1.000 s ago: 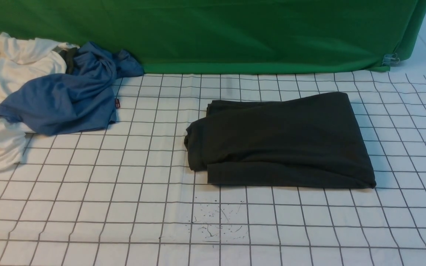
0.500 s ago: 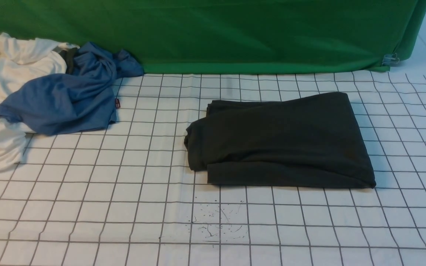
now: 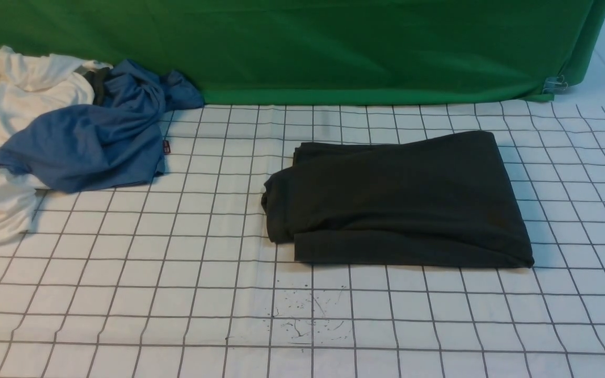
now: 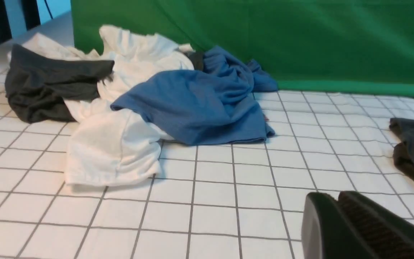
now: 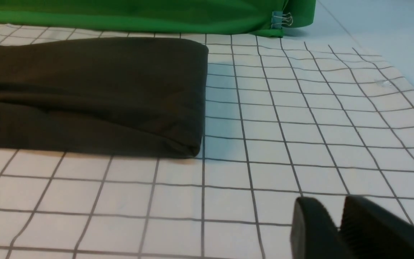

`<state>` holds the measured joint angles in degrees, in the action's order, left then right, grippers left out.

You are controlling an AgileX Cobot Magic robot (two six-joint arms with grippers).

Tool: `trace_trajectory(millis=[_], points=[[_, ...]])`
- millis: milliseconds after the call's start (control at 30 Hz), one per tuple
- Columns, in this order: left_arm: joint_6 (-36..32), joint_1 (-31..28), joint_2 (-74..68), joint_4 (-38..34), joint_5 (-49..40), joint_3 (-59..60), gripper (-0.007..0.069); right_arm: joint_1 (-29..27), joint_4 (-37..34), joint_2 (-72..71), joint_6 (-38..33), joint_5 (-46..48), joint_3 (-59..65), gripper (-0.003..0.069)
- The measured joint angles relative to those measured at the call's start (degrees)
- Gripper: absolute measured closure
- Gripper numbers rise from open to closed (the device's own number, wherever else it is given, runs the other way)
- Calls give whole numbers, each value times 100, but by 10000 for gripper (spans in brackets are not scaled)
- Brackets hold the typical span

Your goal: Fold a long-sleeved shirt over a white checkered tablecloth.

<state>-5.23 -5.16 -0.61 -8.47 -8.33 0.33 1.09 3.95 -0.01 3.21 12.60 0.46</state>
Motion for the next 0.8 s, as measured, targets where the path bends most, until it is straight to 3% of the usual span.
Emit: trace_trajectory(millis=[167,400,800], points=[[-71,-1,47,123,-447,0,632,-1,-1,0,0,6,4,475],[-168,191,47,159,-472,1,632,-1,-1,0,0,6,4,459],[-74,-43,47,485,-464,6,632,-1,-1,0,0,6,4,430]])
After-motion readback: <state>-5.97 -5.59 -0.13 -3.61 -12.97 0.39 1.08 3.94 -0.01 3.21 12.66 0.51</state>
